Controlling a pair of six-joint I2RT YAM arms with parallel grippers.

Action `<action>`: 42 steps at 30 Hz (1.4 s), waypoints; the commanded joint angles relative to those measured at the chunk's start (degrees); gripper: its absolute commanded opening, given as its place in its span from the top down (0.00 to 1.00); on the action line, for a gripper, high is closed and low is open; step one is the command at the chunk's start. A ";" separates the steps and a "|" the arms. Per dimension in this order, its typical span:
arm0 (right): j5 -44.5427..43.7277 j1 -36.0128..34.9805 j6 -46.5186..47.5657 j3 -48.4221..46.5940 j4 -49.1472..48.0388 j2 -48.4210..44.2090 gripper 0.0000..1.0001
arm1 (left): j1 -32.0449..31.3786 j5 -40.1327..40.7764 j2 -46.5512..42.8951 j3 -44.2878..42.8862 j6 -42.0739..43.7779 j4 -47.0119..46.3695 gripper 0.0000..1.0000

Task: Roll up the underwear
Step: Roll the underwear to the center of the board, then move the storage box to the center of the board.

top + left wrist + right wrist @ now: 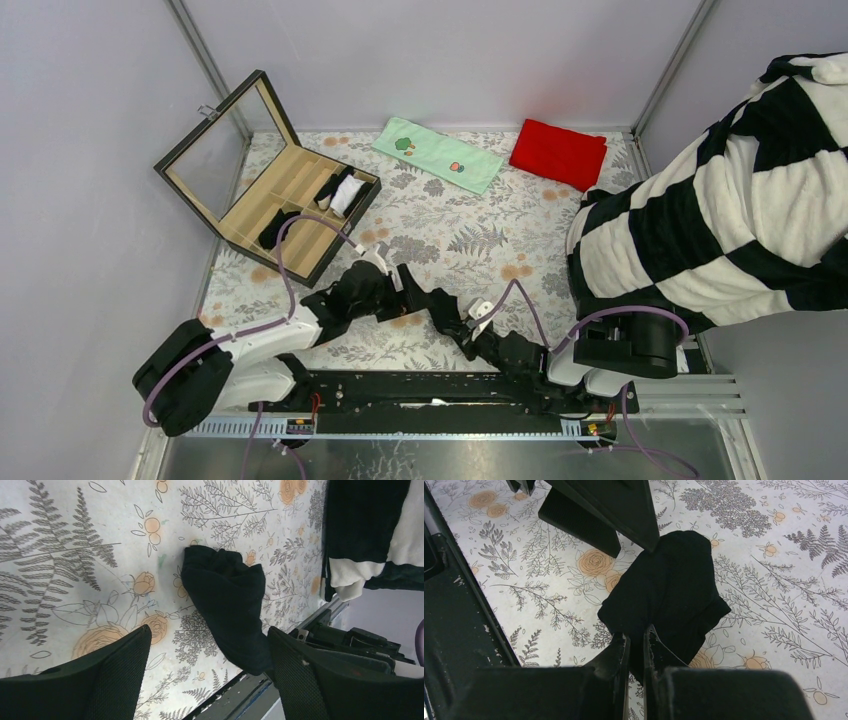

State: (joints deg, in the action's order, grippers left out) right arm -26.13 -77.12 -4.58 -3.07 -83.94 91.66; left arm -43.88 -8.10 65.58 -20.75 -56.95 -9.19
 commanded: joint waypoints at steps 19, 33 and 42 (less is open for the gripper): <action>-0.74 -0.49 1.51 -5.07 0.80 3.65 1.00 | -5.77 7.85 7.42 -1.11 -11.33 -6.28 0.33; 1.89 -0.45 4.08 -8.76 6.55 4.40 0.94 | -6.31 6.39 14.15 -3.33 -11.91 -10.88 0.52; 3.56 -0.48 4.33 -7.97 8.40 2.15 0.68 | -6.48 3.85 16.76 -3.68 -6.95 -15.93 0.90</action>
State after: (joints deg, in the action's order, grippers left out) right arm -25.36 -77.14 -0.34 -10.74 -75.48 95.64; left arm -49.63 -3.27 81.34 -23.27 -66.70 -19.42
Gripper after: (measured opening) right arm 0.257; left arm 0.216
